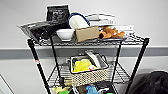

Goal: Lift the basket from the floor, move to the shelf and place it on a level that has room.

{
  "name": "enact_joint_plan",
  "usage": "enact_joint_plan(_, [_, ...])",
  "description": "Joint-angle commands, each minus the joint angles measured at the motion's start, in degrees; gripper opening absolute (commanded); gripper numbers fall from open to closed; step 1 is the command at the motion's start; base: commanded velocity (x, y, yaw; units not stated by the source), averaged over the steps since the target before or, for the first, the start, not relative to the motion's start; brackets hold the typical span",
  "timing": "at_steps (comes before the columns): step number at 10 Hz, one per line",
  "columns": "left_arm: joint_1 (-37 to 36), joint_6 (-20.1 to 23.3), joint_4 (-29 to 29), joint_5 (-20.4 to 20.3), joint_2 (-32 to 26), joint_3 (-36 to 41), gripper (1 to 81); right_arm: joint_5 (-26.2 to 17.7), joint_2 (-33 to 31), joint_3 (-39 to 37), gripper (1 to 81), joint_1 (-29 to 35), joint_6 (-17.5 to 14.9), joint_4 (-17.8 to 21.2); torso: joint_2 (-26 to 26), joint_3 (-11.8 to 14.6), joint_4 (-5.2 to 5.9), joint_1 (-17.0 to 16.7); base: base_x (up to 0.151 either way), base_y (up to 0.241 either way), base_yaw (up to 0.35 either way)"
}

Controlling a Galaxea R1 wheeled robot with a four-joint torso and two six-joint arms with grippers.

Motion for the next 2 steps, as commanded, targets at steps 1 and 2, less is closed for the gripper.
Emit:
enact_joint_plan(1, [-2.2,0.1,0.3,3.1,3.8,-5.9,81.1,-3.9,4.9,-6.2,81.1,1.7,0.1,-2.3,0.0,0.0,0.00,0.0,0.000,0.000,0.000])
enact_joint_plan(2, [-2.2,0.1,0.3,3.2,4.2,-5.9,81.1,-3.8,4.7,-5.7,81.1,1.2,-0.1,-2.2,0.0,0.0,0.00,0.0,0.000,0.000,0.000])
